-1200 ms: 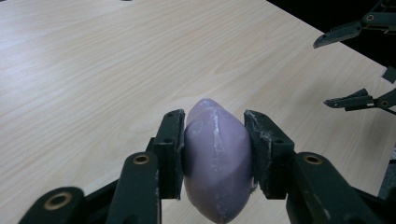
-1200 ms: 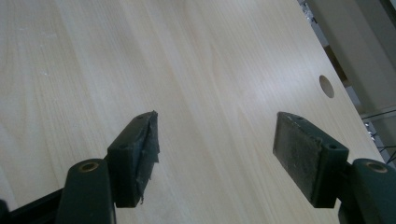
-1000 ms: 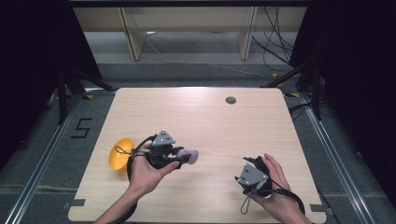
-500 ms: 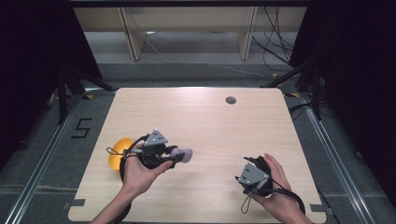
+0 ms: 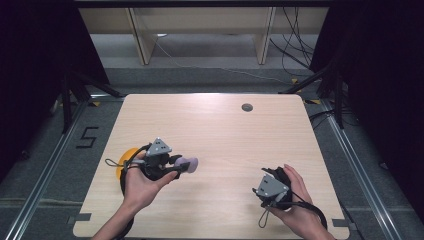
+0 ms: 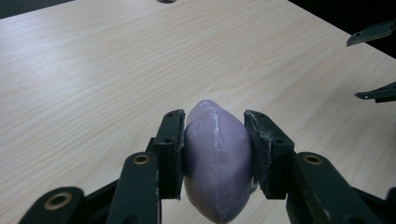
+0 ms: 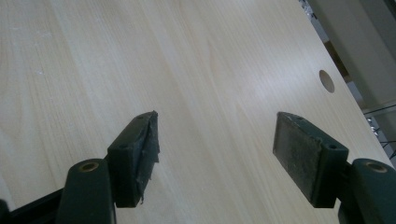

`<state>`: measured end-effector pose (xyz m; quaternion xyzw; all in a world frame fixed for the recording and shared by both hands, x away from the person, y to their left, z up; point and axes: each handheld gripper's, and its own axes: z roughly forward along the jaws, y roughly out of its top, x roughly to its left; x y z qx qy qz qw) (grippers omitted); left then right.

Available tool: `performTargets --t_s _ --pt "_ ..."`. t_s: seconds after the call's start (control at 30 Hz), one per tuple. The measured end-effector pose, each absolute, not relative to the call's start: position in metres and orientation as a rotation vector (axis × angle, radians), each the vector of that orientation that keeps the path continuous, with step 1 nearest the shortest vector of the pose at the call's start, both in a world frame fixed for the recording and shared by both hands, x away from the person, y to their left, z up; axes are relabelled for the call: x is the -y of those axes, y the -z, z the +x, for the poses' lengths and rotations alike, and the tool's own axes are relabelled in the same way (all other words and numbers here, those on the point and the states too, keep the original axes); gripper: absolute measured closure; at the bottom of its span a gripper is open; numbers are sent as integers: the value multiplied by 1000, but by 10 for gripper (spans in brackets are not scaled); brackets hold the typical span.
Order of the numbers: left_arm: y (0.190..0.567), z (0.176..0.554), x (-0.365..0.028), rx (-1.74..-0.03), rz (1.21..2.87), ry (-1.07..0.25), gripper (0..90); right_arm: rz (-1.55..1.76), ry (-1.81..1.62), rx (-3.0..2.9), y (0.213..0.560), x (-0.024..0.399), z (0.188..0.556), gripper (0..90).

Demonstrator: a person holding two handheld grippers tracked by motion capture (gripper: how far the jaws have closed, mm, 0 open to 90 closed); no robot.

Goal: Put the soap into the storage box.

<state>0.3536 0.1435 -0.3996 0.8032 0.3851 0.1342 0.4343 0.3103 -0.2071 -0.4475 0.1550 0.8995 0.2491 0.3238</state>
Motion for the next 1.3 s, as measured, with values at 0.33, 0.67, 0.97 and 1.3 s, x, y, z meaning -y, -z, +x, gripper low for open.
performTargets --t_s 0.33,0.67,0.97,1.3 --pt "397 355 -159 -990 1986 -368 590 433 -652 -2362 448 208 310 320" --pt "396 356 -172 -1030 1950 -391 590 415 -651 -2369 448 208 311 320" --pt "395 355 -185 -1044 1952 -401 591 444 -650 -2364 448 208 310 321" --pt "395 355 -194 -1064 1940 -412 590 448 -651 -2360 448 208 310 323"
